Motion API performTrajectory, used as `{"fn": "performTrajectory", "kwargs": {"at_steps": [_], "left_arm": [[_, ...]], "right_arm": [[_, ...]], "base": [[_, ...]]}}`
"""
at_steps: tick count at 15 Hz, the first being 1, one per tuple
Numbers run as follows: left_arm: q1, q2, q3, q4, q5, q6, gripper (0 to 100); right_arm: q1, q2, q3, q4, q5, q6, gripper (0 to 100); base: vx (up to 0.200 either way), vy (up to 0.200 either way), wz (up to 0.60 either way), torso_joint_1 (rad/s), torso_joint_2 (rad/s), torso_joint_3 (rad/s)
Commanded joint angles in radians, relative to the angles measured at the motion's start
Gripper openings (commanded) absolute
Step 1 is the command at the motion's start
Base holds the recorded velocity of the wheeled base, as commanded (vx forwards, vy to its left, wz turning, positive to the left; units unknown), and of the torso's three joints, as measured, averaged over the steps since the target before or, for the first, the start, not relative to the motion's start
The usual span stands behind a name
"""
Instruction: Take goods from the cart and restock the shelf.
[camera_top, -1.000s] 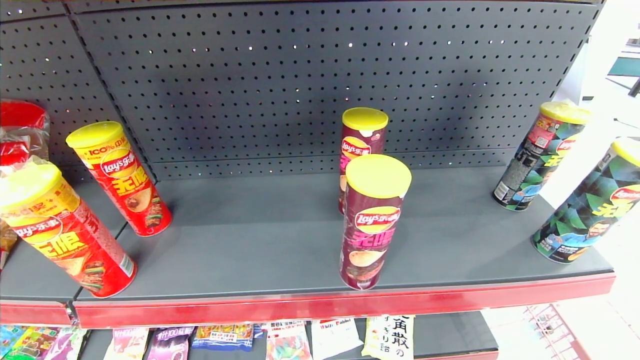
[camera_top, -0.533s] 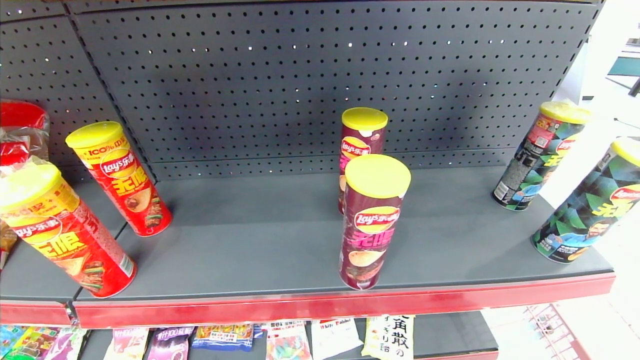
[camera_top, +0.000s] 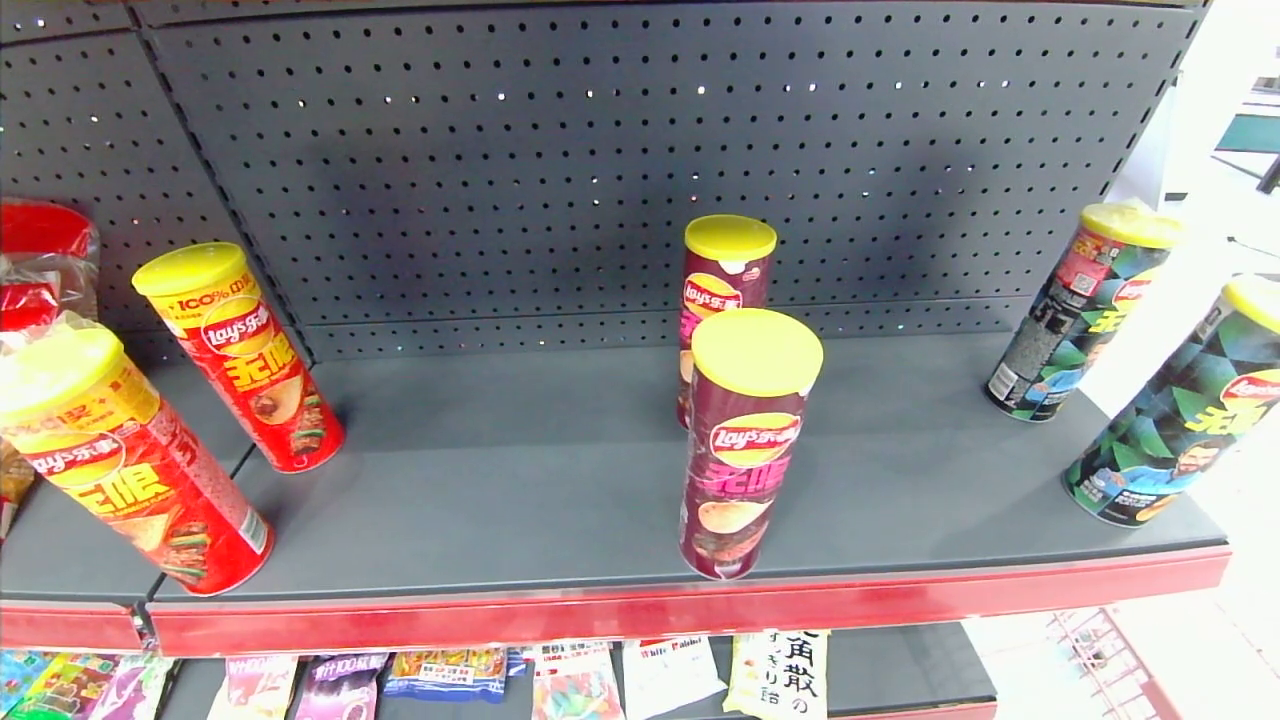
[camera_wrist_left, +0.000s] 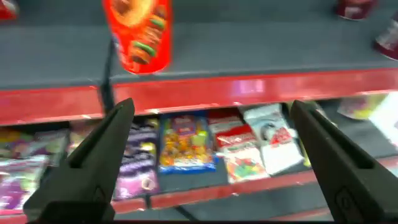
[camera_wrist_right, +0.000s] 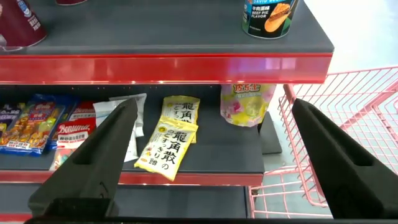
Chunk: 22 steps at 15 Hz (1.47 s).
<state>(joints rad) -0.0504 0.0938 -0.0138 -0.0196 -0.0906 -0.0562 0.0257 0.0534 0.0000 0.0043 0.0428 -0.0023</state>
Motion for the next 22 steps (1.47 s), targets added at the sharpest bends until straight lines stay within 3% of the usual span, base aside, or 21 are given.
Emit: {"fn": "performTrajectory", "kwargs": {"at_steps": [1,3,5,8,10,11,12,13,16,18,19,22], "left_arm": [[-0.022,-0.013,0.011,-0.031,0.052,0.019,100],[-0.022,-0.013,0.011,-0.065,0.075,0.018,100],[-0.002,0.001,0.000,0.050,0.146,0.025,100],[0.147,0.000,0.011,0.024,0.140,0.032,100],[0.146,0.000,0.011,0.020,0.095,0.004,100],[0.146,0.000,0.011,0.020,0.077,0.006,100],[0.109,-0.005,0.011,0.020,0.060,0.015,100],[0.018,-0.019,0.011,0.020,0.063,0.018,100],[0.049,-0.094,0.011,0.020,0.071,0.019,100],[0.050,-0.094,0.011,0.020,0.129,0.022,100],[0.050,-0.094,0.011,0.021,0.114,0.059,100],[0.050,-0.094,0.011,0.021,0.109,0.068,100]], "right_arm": [[0.000,0.000,0.000,0.000,0.000,0.001,100],[0.000,0.002,0.000,0.000,0.000,0.001,100],[0.000,0.002,0.000,0.000,0.000,-0.001,100],[0.002,0.002,0.000,0.000,0.000,0.001,100],[0.000,0.002,0.000,0.000,0.000,0.001,100],[0.000,0.000,0.000,0.000,0.000,0.001,100],[0.000,0.000,0.000,0.000,0.000,0.001,100],[0.000,0.000,0.000,0.000,0.000,0.001,100],[-0.001,-0.003,0.000,0.000,0.000,0.001,100],[-0.001,-0.003,0.000,0.000,0.000,0.001,100],[-0.001,-0.003,0.000,0.000,0.000,0.001,100],[-0.003,-0.004,0.000,0.000,0.000,-0.001,100]], "base": [[0.000,0.000,0.00,0.000,0.00,0.000],[0.000,0.000,0.00,0.000,0.00,0.000],[0.000,0.000,0.00,0.000,0.00,0.000],[0.000,0.000,0.00,0.000,0.00,0.000],[0.000,0.000,0.00,0.000,0.00,0.000],[0.000,0.000,0.00,0.000,0.00,0.000],[0.000,0.000,0.00,0.000,0.00,0.000],[0.000,0.000,0.00,0.000,0.00,0.000],[0.000,0.000,0.00,0.000,0.00,0.000],[0.000,0.000,0.00,0.000,0.00,0.000],[0.000,0.000,0.00,0.000,0.00,0.000],[0.000,0.000,0.00,0.000,0.00,0.000]]}}
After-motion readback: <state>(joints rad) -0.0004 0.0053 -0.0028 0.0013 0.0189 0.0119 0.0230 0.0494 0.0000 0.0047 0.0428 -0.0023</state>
